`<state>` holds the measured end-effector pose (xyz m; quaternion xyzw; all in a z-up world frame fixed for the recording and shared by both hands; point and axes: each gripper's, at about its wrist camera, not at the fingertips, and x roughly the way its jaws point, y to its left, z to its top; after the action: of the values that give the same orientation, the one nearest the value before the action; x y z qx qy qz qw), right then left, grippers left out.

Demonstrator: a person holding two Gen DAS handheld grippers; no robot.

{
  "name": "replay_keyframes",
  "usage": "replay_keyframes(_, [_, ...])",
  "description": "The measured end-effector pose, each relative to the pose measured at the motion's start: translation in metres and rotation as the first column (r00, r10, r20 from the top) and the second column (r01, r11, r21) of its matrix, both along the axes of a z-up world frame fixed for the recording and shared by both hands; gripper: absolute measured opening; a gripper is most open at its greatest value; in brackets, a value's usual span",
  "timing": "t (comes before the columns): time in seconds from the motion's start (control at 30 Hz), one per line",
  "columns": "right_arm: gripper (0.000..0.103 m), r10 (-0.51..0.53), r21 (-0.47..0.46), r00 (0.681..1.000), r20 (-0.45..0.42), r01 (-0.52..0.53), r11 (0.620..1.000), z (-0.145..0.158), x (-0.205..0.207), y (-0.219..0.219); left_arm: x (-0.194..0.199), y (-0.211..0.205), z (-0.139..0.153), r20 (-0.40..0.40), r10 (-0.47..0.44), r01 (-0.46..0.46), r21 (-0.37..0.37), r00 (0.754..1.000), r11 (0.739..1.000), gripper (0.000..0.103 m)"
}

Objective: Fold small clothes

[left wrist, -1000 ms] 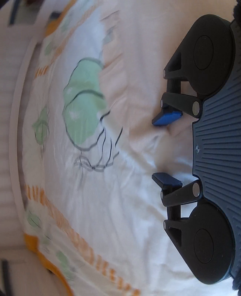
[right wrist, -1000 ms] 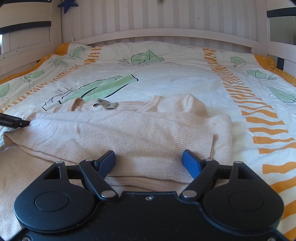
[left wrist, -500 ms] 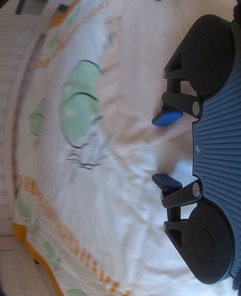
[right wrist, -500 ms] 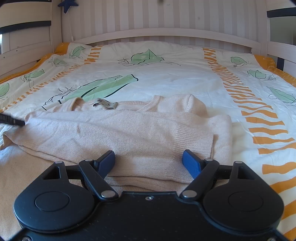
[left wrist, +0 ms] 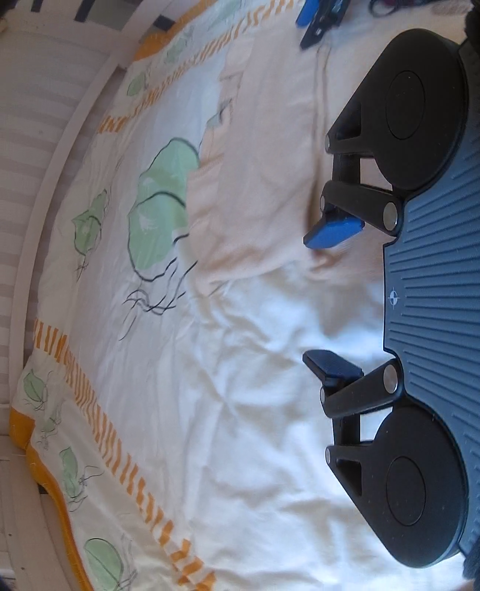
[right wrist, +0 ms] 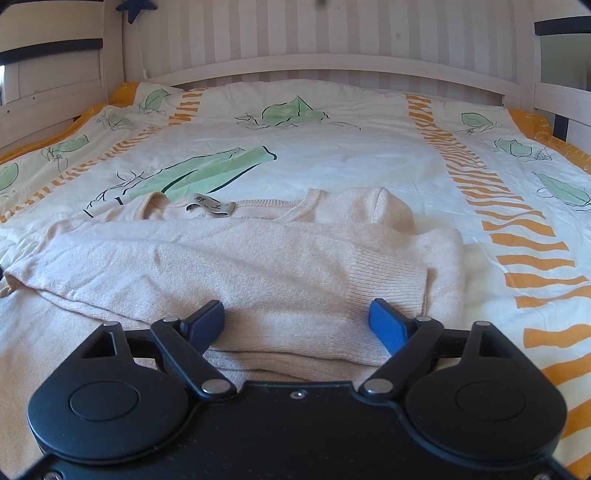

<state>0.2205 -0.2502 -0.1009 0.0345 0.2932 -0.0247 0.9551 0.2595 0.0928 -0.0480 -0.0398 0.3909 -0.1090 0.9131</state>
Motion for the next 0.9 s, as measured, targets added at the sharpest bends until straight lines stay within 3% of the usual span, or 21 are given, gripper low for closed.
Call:
replay_keyframes(0.13, [0.101, 0.011, -0.007, 1.0, -0.019, -0.011, 1.0, 0.0, 0.002, 0.001, -0.032, 0.003, 0.002, -0.027, -0.011, 0.01, -0.032, 1.0, 0.999, 0.078])
replay_keyframes(0.33, [0.102, 0.029, 0.023, 0.999, -0.04, -0.028, 0.999, 0.005, 0.002, -0.004, -0.068, 0.008, 0.009, -0.023, 0.016, -0.018, -0.067, 1.0, 0.998, 0.094])
replay_keyframes(0.47, [0.102, 0.034, 0.025, 0.997, -0.071, -0.033, 0.999, 0.021, -0.016, -0.008, -0.087, 0.011, 0.018, -0.01, 0.01, -0.01, -0.072, 1.0, 0.997, 0.094])
replay_keyframes(0.7, [0.102, 0.001, 0.151, 0.998, -0.062, 0.008, 0.989, 0.063, -0.095, -0.035, -0.115, 0.019, 0.024, -0.024, -0.027, 0.024, -0.087, 0.999, 0.996, 0.094])
replay_keyframes(0.9, [0.102, 0.042, 0.221, 0.981, -0.187, 0.001, 0.975, 0.067, -0.15, -0.038, -0.131, 0.016, 0.021, -0.073, -0.076, 0.068, -0.106, 0.994, 0.992, 0.094])
